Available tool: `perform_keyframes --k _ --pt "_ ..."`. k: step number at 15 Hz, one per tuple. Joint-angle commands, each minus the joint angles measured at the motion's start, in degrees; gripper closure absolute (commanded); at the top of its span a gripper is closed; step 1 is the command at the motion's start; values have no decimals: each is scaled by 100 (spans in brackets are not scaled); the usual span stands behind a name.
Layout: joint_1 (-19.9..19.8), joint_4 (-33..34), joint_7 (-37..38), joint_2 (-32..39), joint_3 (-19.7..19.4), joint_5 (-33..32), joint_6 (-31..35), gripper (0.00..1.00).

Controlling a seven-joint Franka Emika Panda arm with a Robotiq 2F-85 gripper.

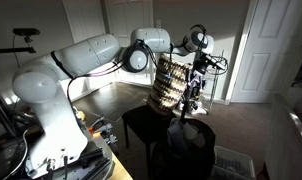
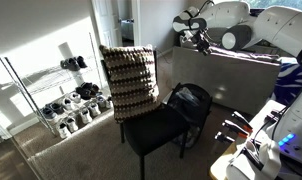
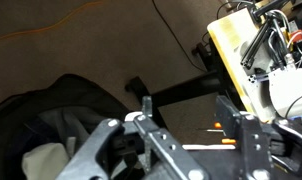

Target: Put the jean trousers into the washing basket

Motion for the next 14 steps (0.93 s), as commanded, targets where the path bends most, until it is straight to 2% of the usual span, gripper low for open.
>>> perform_keyframes --k 1,5,6,14 --pt "90 164 -729 81 -173 -418 -348 3" --pt "178 155 -1259 40 -395 -848 -465 0" --pt "93 244 -931 120 -252 -604 -371 0" --pt "136 256 -1050 108 -353 -704 -384 0"
